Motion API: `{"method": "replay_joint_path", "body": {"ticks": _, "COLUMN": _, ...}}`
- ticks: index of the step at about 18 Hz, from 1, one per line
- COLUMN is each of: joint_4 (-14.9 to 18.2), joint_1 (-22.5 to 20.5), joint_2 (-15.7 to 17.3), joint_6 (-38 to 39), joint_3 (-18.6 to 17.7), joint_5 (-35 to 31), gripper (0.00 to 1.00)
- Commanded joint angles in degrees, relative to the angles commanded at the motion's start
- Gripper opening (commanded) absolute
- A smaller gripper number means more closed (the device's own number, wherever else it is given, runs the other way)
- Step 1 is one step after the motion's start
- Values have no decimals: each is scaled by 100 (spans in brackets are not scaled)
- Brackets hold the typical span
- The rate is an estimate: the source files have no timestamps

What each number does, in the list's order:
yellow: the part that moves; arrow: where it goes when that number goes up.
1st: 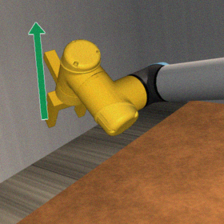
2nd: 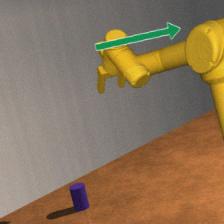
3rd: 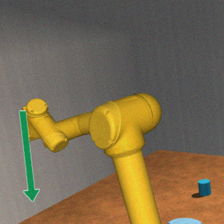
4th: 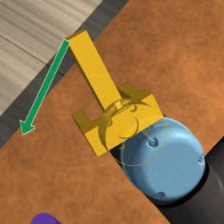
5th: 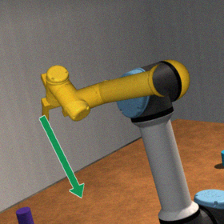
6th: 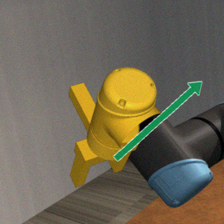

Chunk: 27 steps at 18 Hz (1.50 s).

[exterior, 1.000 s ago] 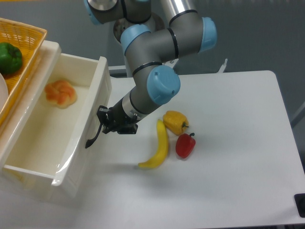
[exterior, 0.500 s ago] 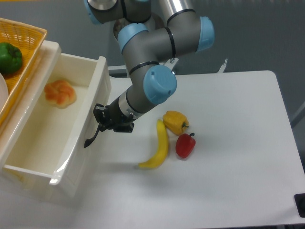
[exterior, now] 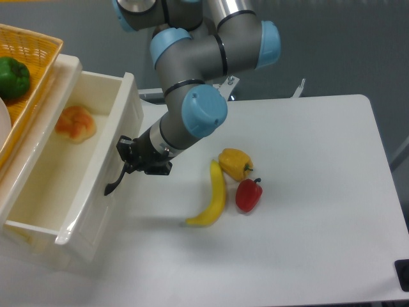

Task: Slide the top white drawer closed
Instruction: 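Push the drawer front with the gripper, sliding the drawer shut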

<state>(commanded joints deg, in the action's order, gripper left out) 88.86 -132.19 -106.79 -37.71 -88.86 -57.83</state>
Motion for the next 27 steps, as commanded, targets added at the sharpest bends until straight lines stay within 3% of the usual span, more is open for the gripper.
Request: {"method": "replay_joint_path", "body": {"ticks": 27, "joint_4": -70, "joint_1": 642, "joint_2": -9, "joint_6": 158, "joint_3": 0, "joint_5": -70, "gripper": 16}}
